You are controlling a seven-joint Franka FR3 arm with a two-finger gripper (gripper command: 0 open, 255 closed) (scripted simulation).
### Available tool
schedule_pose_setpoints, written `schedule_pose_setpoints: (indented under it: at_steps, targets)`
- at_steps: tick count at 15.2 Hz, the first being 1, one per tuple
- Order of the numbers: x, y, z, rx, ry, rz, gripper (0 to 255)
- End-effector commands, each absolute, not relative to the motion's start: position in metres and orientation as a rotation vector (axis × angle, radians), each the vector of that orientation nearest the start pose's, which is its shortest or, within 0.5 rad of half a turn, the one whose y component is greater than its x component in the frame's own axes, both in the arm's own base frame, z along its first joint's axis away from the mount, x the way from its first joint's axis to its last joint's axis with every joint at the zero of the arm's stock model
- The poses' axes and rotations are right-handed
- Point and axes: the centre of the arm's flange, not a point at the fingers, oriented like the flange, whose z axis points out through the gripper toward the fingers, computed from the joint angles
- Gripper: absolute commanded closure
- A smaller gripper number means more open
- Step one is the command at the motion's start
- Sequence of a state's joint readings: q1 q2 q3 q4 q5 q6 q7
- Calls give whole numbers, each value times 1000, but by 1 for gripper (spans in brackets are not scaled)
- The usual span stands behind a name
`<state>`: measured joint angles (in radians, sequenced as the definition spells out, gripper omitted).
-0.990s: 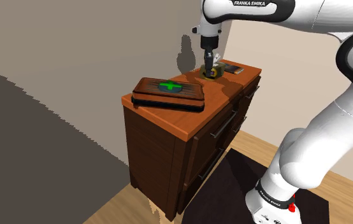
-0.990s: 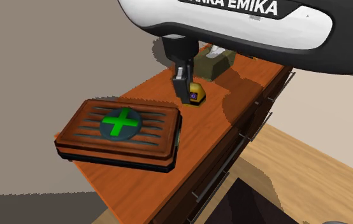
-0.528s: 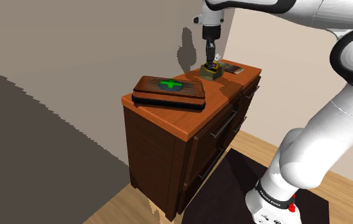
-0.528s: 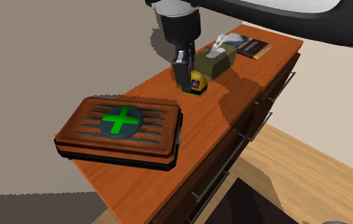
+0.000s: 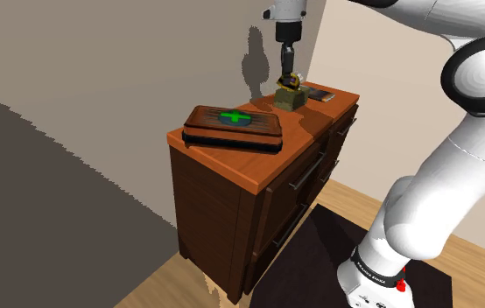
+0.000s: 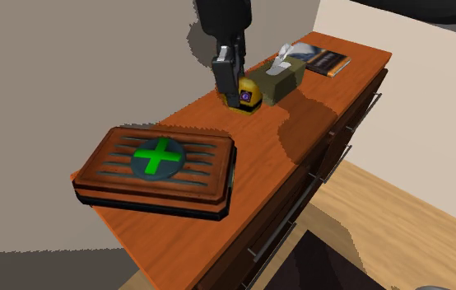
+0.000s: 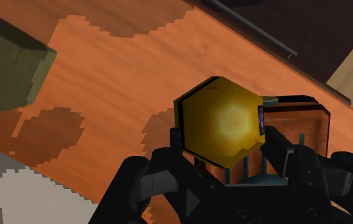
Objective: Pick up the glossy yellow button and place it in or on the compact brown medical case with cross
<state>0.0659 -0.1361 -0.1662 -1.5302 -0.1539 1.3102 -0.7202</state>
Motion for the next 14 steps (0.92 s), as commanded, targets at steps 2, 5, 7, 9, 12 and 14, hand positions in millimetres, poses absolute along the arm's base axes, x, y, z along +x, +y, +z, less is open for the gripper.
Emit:
schedule_pose_setpoints:
  at_steps: [2,5,7,9,12,14]
  targets:
    - [492,-42,693,-3079,-934,210,255]
    - [509,-6,693,-3079,-934,210,255]
    - [521,18,693,-3079,-934,210,255]
    - [532,41,693,-3079,-934,210,255]
    - [550,77,694,-3079,-934,210,255]
    - [562,103,694,-3079,-934,210,255]
